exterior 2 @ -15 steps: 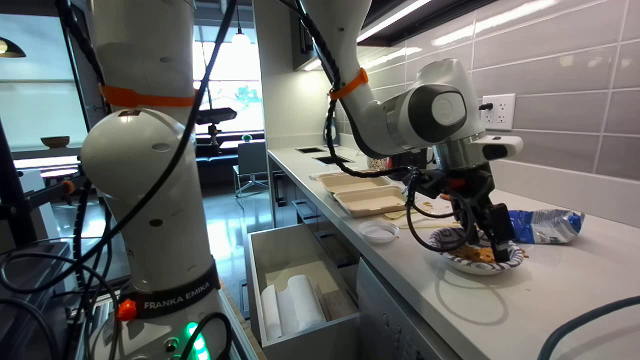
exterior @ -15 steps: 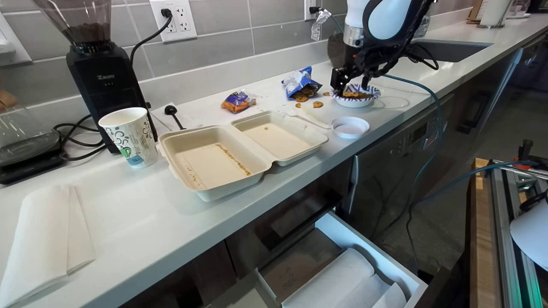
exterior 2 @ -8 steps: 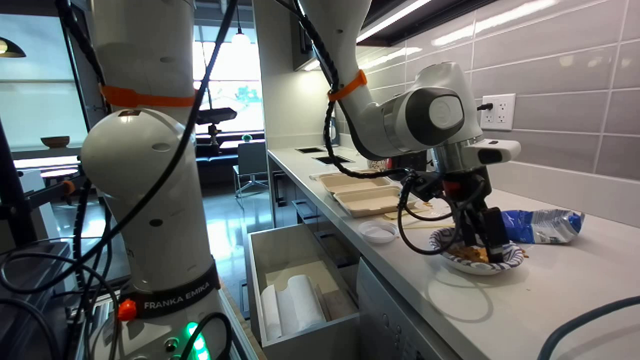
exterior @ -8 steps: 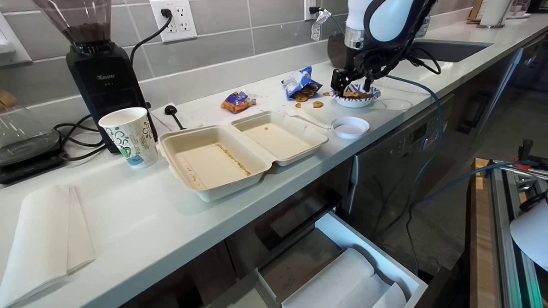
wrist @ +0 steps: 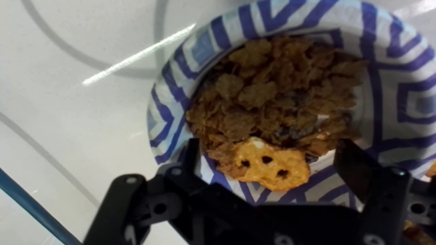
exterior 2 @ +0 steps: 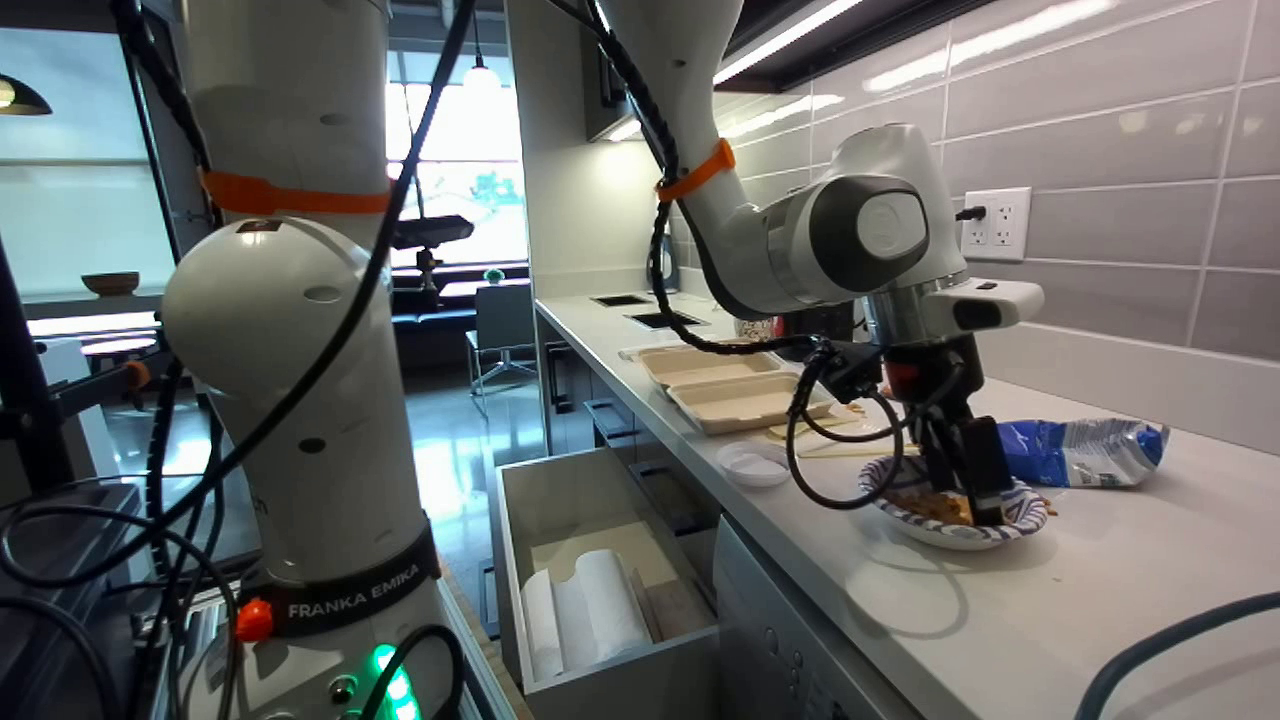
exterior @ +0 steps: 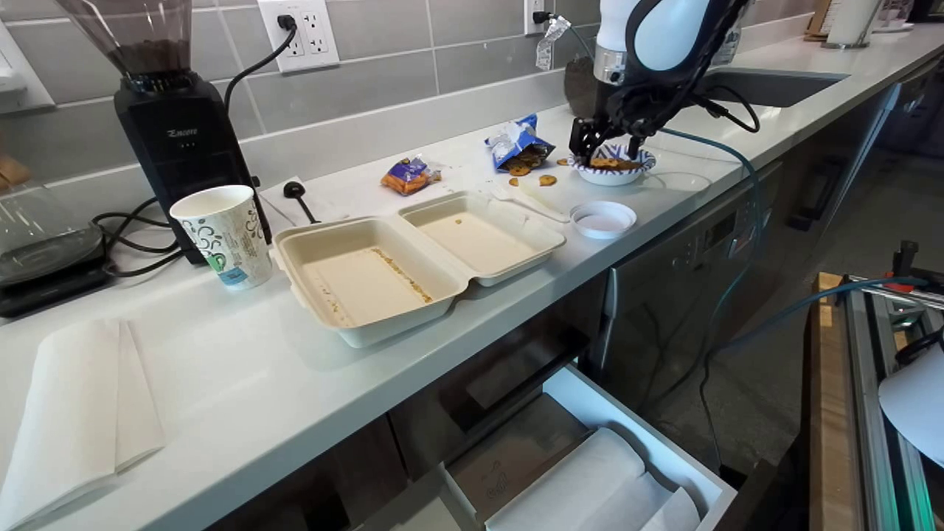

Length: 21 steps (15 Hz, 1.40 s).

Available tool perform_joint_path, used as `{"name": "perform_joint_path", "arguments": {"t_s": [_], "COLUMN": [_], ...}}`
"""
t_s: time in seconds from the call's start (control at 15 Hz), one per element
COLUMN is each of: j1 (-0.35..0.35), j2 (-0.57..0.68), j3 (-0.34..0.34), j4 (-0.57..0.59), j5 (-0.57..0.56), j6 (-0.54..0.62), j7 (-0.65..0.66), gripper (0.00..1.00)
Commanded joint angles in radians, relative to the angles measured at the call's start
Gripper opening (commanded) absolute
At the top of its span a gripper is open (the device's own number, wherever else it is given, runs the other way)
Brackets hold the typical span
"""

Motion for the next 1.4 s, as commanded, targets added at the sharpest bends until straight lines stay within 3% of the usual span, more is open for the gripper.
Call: {"name": "perform_joint_path", "arguments": {"t_s": [0.0,0.27,0.4,0.8,1.33], "j1": [0.016,0.017,0.017,0.018,0.017], "j2": [0.012,0.015,0.016,0.014,-0.014], "j3": [-0.014,-0.015,-0.015,-0.017,-0.019], "j4": [-0.001,0.0,0.001,0.002,-0.011], "j5": [0.002,-0.002,-0.004,-0.01,-0.023], "j6": [0.01,0.013,0.013,0.013,0.015], "j7": [0.036,0.049,0.052,0.056,0.059], "gripper": [0.97,0.71,0.65,0.69,0.68]}}
